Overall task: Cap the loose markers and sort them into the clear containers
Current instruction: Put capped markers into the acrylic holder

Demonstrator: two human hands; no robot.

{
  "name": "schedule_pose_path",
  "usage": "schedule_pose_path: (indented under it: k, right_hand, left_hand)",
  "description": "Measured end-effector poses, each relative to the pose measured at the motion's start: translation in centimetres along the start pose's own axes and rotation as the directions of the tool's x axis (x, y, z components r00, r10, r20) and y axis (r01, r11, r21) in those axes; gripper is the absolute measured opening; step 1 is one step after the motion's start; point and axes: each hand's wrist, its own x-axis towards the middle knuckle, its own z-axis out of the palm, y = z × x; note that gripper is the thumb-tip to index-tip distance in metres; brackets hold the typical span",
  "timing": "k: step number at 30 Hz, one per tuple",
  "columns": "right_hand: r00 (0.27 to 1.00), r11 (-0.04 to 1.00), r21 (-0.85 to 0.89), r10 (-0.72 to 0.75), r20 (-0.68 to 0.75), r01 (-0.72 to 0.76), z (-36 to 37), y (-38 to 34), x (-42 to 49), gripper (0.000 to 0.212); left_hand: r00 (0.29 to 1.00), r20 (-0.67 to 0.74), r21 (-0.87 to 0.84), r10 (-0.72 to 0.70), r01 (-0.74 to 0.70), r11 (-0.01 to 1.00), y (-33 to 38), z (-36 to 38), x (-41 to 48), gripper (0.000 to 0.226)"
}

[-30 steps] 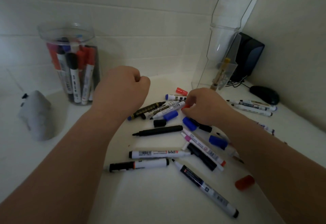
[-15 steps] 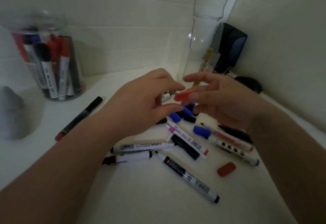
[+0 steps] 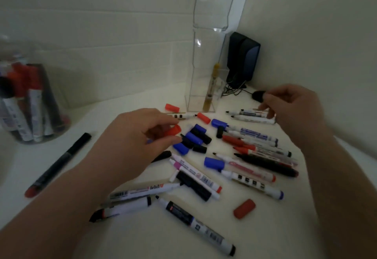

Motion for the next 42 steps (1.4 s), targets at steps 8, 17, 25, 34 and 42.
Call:
schedule_pose_path:
  k: [8,17,25,34,42]
  right_hand:
    - [0.940,0.934,-0.346,0.042,0.340,0.084,-0.5,3.0,0.7,0.005]
    - [0.876,0.886,-0.446,0.107,0.470,0.131,-1.9,3.2,1.0,0.014]
    - [0.841,0.836,-0.544,0.248,0.482,0.065,-5.0,3.6,1.3,0.010]
    - [0.717,0.788,-0.580,0.279,0.639,0.209,-3.5,1.7,0.0,0.013]
    - [0.703,0.760,-0.593,0.269,0.659,0.266,-2.8,1.7,-0.1,0.021]
  left_hand:
    - [0.998,0.053,0.000,0.033,-0.033,0.999,0.8,1.3,0.1,0.027]
    - [0.996,0.084,-0.027,0.001,0.001,1.000,0.7,1.8,0.4,0.021]
    - [0.995,0.095,0.067,-0.016,0.009,0.998,1.6,1.9,0.8,0.042]
    - [0.973,0.125,0.004,-0.193,0.194,0.981,4.6,1.2,3.4,0.019]
    - [0.736,-0.350,-0.576,-0.580,0.319,0.753,0.5,-1.0,3.3,0.013]
